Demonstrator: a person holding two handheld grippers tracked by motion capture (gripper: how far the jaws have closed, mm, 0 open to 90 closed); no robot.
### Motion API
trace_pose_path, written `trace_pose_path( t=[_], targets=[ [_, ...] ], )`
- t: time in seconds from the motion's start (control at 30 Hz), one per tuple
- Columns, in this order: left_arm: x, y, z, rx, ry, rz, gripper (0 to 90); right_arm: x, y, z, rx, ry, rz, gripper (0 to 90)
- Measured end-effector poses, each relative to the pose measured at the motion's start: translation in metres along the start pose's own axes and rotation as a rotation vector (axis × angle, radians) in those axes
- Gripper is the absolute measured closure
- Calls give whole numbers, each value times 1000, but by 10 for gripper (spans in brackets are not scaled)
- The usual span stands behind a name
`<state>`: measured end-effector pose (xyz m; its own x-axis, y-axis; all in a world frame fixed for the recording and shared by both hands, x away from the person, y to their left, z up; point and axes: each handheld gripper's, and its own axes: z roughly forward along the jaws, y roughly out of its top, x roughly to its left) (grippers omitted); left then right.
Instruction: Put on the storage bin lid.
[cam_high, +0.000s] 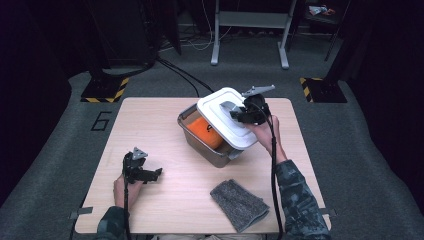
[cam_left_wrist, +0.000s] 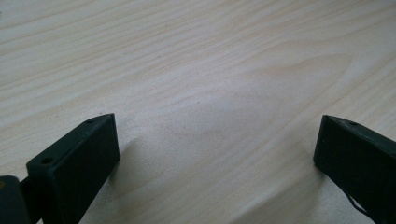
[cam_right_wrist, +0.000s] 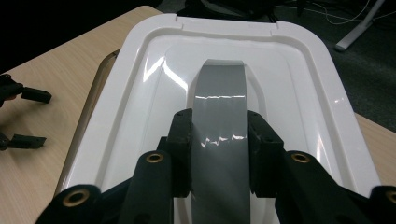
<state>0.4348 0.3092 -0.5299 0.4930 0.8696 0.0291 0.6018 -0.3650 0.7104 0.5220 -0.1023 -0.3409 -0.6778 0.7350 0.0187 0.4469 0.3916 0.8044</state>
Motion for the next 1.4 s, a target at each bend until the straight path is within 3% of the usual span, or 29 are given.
trace_pose_path(
  t=[0.37,0.6,1.4],
  targets=[
    [-1,0,0,-6,-1,-11,0,18,0,32,42,62,-24,665],
    [-1,0,0,-7,-1,-13,0,26,0,50,62,71,-50,665],
    [-1,0,0,-7,-1,-12,0,41,0,68,95,73,-108,661]
  ],
)
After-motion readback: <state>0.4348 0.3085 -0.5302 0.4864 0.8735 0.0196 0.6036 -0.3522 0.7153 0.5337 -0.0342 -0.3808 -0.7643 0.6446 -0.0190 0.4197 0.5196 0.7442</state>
